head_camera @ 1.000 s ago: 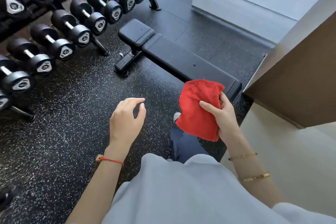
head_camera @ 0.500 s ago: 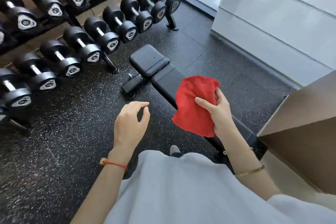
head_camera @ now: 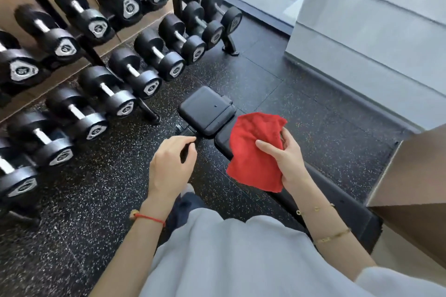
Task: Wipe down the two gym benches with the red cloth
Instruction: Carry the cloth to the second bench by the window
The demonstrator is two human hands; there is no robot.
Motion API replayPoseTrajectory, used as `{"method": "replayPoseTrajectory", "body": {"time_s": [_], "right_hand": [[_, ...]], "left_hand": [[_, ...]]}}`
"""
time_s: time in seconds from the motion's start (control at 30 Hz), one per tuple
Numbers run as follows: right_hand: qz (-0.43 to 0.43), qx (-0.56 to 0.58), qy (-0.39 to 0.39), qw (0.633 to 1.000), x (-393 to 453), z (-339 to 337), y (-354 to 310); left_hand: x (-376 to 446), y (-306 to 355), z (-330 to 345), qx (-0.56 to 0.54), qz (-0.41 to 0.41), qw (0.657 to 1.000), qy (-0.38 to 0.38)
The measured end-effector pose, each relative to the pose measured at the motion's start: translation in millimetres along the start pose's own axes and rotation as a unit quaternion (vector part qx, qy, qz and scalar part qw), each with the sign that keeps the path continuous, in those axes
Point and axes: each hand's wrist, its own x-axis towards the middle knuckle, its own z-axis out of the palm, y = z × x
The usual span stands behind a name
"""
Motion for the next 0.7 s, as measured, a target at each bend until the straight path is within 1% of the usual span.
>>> {"method": "replayPoseTrajectory", "body": {"time_s": [0.1,0.17,0.3,0.37,0.53,0.7], "right_hand": [[-0.004,0.025,0.031,0.999,30,47,0],[-0.001,0.043,0.045,0.998,42,69,4],[0.007,0.068,0.096,0.993,75,126,13],[0.005,0.071,0.123,0.99,89,144,16],[0.015,0.071,0.169,0.983,123,164,21],[0.032,0.066,0.196,0.978,168,157,32]], "left_hand": [[56,-33,-17,0.009,0.04,0.999,-0.029],[82,-47,-25,0.013,0.067,0.997,-0.032],[147,-89,-41,0.021,0.114,0.991,-0.064],[175,-104,-42,0.026,0.13,0.988,-0.08],[228,-126,-28,0.025,0.157,0.98,-0.116],[273,-132,9,0.026,0.163,0.976,-0.144]]}}
